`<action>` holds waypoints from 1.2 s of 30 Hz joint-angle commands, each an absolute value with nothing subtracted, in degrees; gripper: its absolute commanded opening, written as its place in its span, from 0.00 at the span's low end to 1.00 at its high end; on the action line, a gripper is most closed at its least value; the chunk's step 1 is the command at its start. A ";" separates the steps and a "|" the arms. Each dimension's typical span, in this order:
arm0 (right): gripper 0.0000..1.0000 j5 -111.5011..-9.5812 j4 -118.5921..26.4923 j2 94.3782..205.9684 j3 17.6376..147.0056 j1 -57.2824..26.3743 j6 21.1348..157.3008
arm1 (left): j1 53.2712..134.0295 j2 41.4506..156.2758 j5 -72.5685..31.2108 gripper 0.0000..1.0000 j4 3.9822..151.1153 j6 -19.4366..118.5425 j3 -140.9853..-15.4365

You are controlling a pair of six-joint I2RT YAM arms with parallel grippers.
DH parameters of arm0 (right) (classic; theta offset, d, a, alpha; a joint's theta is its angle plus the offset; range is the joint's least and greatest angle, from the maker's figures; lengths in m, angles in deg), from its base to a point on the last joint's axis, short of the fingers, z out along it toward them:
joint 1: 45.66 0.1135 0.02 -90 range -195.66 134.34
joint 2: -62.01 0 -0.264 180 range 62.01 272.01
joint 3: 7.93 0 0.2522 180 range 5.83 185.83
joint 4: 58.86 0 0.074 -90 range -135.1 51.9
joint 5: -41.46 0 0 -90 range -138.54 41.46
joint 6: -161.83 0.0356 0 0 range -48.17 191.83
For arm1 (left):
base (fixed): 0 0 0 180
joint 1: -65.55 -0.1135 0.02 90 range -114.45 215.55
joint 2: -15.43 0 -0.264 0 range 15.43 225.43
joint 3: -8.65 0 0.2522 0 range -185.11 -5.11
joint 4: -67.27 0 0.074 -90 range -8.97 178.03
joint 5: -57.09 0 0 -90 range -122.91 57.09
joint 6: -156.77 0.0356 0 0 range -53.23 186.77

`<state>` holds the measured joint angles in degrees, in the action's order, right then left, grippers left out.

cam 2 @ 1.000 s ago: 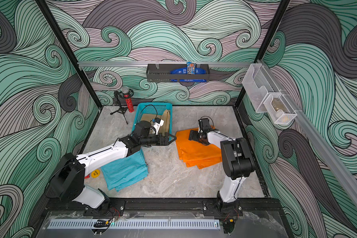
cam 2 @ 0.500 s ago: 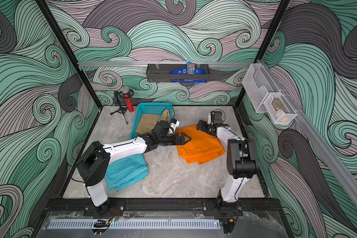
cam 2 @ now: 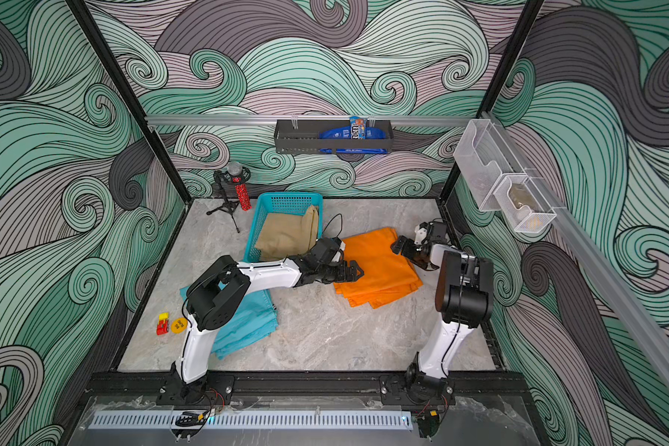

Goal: Put the folded long pants in the basket
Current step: Pick up the long pant at the center of the board.

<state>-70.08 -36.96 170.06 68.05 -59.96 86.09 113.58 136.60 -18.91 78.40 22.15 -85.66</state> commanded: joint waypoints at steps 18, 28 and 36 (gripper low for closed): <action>0.68 -82.24 -42.38 168.98 58.86 -59.13 91.15 | 112.49 145.57 -19.19 0.97 84.56 25.62 -97.20; 0.00 -72.30 -42.73 166.23 57.86 -61.48 94.38 | 108.24 142.83 -14.87 0.98 83.15 26.11 -99.63; 0.00 -70.86 -44.98 162.82 54.40 -66.40 96.27 | 107.48 143.91 -13.94 0.98 82.43 25.19 -99.61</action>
<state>-73.62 -44.67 163.92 54.93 -65.62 95.03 107.57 143.18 -15.08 82.72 25.19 -97.88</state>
